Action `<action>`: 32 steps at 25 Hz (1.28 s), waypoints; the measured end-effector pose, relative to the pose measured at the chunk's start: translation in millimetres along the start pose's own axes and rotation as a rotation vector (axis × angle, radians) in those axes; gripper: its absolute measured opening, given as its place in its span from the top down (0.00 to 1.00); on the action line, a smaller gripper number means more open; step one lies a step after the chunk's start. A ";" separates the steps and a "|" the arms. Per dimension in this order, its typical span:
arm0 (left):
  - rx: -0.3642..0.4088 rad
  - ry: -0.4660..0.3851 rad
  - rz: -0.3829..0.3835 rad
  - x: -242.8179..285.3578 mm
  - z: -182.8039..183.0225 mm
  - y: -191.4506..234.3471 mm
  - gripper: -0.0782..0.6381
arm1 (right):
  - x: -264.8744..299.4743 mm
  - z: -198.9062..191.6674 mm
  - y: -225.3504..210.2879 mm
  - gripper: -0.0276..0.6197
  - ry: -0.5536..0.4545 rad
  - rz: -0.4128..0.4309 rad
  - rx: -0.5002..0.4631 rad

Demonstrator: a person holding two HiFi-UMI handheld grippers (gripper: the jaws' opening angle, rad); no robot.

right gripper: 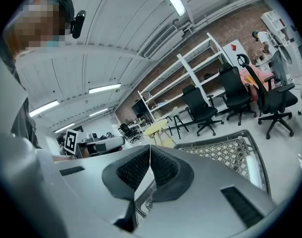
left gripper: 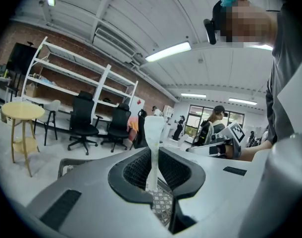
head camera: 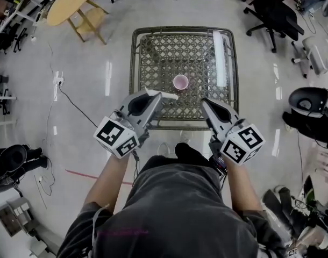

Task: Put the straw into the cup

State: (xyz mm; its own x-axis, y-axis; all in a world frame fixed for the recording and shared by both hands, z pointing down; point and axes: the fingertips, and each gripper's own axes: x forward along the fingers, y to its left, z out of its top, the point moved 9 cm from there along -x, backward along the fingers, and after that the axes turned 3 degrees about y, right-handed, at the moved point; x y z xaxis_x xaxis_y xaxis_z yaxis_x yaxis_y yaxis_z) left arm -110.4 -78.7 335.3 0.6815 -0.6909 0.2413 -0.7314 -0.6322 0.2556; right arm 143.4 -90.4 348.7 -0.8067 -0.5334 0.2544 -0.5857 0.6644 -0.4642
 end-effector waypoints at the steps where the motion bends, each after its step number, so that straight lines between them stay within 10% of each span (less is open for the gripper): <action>1: 0.000 0.006 0.007 -0.7 -1.4 1.6 0.82 | 1.0 -1.5 -0.3 0.93 0.003 0.004 0.002; 32: -0.030 0.171 -0.035 80.5 -64.2 92.6 0.82 | 34.5 -31.2 -39.4 0.93 0.085 -0.098 0.111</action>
State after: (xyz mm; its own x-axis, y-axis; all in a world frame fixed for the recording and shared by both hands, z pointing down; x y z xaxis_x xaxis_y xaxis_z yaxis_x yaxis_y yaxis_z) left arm -121.8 -170.3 438.5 0.7028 -0.5970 0.3868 -0.7076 -0.6426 0.2939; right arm 136.2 -118.7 402.2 -0.7526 -0.5434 0.3719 -0.6535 0.5467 -0.5236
